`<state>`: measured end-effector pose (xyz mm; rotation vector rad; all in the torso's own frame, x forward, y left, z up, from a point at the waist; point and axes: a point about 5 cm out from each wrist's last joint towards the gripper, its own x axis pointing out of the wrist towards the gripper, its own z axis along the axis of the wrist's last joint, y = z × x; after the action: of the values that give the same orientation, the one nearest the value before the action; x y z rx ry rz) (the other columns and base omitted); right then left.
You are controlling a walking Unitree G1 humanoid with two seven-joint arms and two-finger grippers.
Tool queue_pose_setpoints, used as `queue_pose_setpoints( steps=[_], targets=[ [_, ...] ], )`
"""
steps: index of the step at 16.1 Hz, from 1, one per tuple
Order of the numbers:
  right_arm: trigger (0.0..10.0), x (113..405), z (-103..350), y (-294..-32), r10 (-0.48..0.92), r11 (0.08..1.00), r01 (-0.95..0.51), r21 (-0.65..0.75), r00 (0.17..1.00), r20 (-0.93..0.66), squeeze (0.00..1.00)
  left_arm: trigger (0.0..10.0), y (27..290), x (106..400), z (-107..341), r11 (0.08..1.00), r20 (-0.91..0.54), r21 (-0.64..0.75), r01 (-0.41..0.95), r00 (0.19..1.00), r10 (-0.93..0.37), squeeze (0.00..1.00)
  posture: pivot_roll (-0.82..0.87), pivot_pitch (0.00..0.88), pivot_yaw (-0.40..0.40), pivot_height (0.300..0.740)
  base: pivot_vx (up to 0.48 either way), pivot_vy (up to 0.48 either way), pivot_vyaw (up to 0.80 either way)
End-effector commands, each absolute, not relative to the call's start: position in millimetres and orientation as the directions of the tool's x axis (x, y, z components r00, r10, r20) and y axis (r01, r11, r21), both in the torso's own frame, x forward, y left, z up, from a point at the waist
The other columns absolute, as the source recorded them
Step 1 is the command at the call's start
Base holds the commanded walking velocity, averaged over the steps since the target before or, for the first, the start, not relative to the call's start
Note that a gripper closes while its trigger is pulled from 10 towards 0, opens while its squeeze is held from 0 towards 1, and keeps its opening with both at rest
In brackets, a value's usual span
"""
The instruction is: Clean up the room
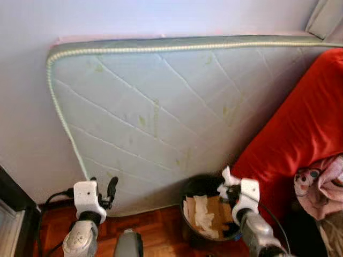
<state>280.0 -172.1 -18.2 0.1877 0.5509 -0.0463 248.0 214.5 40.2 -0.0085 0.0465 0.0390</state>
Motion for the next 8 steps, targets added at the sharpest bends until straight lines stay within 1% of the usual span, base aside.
queue_pose_setpoints(
  steps=[1, 2, 3, 4, 5, 8],
  targets=[
    [10.0, 281, -19, -177, -0.017, 0.982, 0.118, 0.148, 0.833, -0.553, 0.00, 10.0, 209, 246, 46, 0.999, -0.036, -0.029, -0.043, 0.998, 0.042, 0.00, 0.16, 0.085, -0.123, 0.635, 0.000, 0.000, 0.00],
    [10.0, 281, -19, -177, -0.020, 0.985, 0.112, 0.129, 0.824, -0.567, 0.00, 10.0, 208, 243, 50, 0.998, -0.025, -0.031, -0.048, 0.999, 0.047, 0.00, 0.18, 0.129, -0.135, 0.635, 0.000, 0.000, 0.00],
    [10.0, 280, -20, -179, -0.029, 0.986, 0.119, 0.119, 0.815, -0.578, 0.00, 10.0, 207, 238, 53, 0.998, -0.020, -0.029, -0.051, 0.999, 0.050, 0.00, 0.19, 0.140, -0.143, 0.635, 0.000, 0.000, 0.00],
    [10.0, 281, -20, -182, -0.039, 0.987, 0.125, 0.104, 0.804, -0.593, 0.00, 10.0, 208, 230, 61, 0.998, -0.006, -0.030, -0.063, 0.998, 0.063, 0.00, 0.21, 0.189, -0.147, 0.635, 0.000, 0.000, 0.00],
    [10.0, 281, -20, -183, -0.040, 0.988, 0.123, 0.098, 0.799, -0.600, 0.00, 10.0, 208, 225, 64, 0.997, -0.004, -0.027, -0.067, 0.998, 0.067, 0.00, 0.21, 0.204, -0.148, 0.635, 0.000, 0.000, 0.00],
    [10.0, 284, -17, -187, -0.043, 0.992, 0.108, 0.072, 0.794, -0.607, 0.00, 10.0, 204, 206, 75, 0.997, -0.012, -0.026, -0.073, 0.997, 0.073, 0.00, 0.21, 0.285, -0.155, 0.635, 0.000, 0.000, 0.00]
  ],
)
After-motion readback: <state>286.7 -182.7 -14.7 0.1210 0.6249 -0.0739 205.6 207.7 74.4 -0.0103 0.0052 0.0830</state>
